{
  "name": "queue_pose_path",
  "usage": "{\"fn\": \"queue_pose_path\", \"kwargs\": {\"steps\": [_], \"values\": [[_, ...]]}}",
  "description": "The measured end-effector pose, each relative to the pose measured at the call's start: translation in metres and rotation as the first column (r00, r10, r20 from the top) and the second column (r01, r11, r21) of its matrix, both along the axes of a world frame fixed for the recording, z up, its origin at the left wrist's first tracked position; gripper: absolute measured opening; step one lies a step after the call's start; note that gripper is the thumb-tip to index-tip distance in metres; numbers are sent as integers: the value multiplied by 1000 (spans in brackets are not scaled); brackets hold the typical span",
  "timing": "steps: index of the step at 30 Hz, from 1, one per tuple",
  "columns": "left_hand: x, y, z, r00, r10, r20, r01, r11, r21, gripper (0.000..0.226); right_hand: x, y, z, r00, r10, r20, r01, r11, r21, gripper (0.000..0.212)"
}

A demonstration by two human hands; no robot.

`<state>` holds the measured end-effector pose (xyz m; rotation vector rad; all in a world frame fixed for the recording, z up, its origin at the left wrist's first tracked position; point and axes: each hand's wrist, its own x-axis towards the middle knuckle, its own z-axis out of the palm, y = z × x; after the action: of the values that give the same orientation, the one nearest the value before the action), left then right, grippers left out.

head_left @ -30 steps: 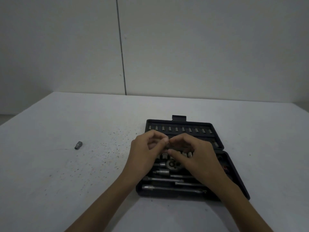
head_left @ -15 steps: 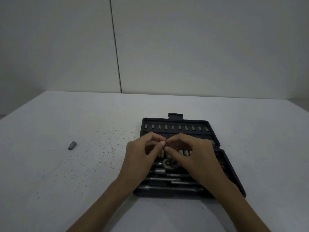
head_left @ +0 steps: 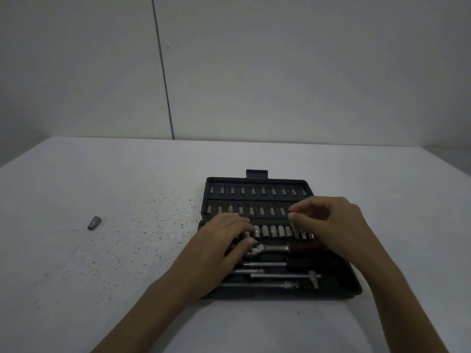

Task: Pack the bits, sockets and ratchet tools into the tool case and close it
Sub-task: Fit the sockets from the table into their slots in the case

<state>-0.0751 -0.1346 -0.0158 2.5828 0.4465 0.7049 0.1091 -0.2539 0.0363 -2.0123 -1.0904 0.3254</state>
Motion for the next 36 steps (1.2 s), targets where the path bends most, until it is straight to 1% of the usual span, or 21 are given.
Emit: {"fn": "queue_pose_path", "kwargs": {"steps": [5,9,15,18,26,36], "values": [[0,0,0,1000,6,-6,-7,1000,-17,47,16,-11,4,993,-114,-26,110,986,-129,5],[-1,0,-1,1000,10,-20,-11,1000,-18,50,21,-16,5,989,-146,-21,139,969,-204,6],[-1,-1,0,999,13,-31,-13,1000,-21,49,24,-17,5,987,-159,6,156,955,-251,5],[-1,-1,0,999,13,-30,-14,1000,-20,49,25,-18,6,989,-150,8,147,954,-263,8],[0,-2,2,1000,13,-25,-14,1000,-17,49,24,-17,5,987,-130,92,150,955,-258,10],[0,-1,0,1000,9,-18,-9,1000,-4,50,25,-16,4,987,-138,83,152,966,-209,12]]}}
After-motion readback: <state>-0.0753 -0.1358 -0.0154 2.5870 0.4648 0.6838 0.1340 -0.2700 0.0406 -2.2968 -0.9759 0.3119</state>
